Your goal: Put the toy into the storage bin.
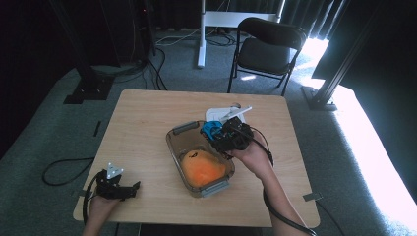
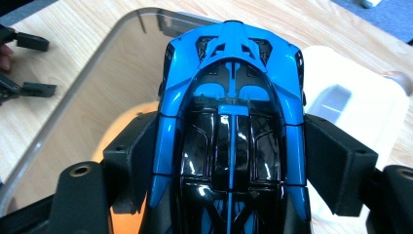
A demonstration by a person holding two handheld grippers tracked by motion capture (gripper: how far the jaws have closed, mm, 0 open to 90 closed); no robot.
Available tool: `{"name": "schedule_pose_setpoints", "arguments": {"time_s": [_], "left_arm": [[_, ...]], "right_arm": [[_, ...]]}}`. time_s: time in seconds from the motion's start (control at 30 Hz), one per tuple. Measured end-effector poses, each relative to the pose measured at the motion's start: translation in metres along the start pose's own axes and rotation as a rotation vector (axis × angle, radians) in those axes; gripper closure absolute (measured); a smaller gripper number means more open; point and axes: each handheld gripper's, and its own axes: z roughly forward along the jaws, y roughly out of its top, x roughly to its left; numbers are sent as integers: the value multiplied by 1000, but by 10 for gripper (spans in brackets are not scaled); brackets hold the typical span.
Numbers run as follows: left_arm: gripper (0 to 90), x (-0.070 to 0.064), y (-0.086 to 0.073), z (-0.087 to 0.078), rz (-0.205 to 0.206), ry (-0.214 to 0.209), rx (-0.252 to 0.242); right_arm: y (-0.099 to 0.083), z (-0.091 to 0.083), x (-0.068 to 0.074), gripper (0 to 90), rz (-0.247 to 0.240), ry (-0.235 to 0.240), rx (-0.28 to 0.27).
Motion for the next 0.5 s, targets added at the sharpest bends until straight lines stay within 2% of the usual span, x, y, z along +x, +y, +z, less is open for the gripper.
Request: {"name": "schedule_pose_setpoints", "arguments": {"time_s": [0.2, 0.37, 0.5], "left_arm": [[2, 0, 0, 0, 0, 0, 0], [2, 0, 0, 0, 0, 0, 0], [2, 0, 0, 0, 0, 0, 0]], "right_arm": [[4, 14, 10, 262, -8, 12, 11], [5, 22, 14, 262, 5, 20, 15], [5, 27, 17, 262, -4, 18, 29]]}}
